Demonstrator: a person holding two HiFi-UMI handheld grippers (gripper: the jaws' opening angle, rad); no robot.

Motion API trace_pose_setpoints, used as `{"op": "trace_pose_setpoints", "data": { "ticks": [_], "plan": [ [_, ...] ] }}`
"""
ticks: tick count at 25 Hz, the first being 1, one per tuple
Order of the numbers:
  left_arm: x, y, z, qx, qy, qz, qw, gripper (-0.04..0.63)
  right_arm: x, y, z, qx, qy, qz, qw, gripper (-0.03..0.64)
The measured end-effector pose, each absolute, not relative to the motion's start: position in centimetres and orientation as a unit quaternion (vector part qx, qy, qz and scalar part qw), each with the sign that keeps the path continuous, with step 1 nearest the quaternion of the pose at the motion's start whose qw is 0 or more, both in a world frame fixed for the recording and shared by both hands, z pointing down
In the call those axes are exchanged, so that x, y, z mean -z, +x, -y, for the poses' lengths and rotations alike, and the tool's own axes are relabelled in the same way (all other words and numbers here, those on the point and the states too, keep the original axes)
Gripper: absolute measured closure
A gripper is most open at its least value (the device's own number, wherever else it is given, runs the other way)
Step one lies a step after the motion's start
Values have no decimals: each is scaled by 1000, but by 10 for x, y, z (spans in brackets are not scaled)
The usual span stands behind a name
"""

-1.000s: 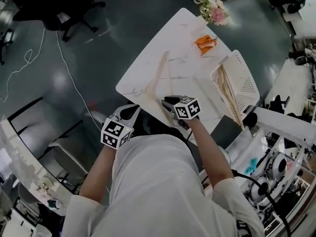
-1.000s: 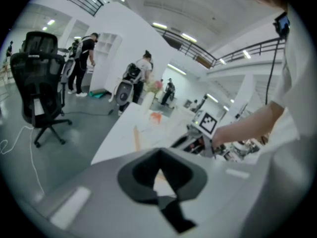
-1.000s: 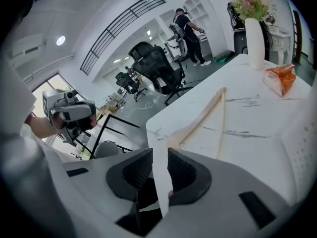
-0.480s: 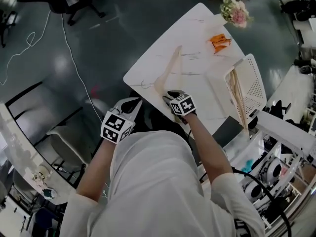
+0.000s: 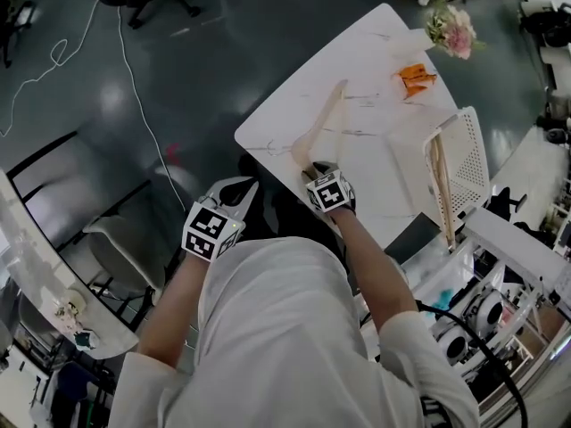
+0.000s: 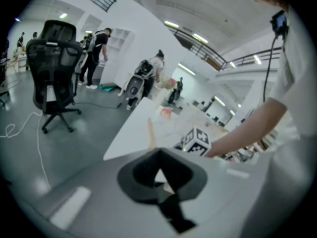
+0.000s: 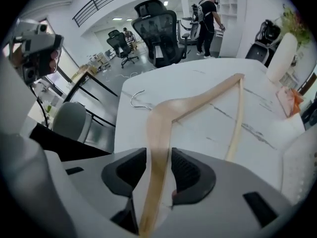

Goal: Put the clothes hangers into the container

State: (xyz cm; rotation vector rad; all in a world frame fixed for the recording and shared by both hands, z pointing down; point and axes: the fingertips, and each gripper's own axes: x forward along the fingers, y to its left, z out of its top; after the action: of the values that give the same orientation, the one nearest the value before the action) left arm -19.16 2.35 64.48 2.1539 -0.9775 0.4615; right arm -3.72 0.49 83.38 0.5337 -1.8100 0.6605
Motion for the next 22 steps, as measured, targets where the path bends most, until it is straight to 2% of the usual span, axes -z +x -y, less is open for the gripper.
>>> {"op": "trace_pose_setpoints", "data": {
  "ticks": [6,12,22],
  "plan": [
    [-652,-198,-29,-176,832,377,368,594,-833,-38,-5,-222,247,758,562,508],
    [-655,-196,-31,-174,834,370,370,594,-831,-38,-6,-219,242,762,559,517],
    [-645,-191,-21,-178,845,363,352,594,-792,-49,0,-269,236,793,493,518]
  ]
}}
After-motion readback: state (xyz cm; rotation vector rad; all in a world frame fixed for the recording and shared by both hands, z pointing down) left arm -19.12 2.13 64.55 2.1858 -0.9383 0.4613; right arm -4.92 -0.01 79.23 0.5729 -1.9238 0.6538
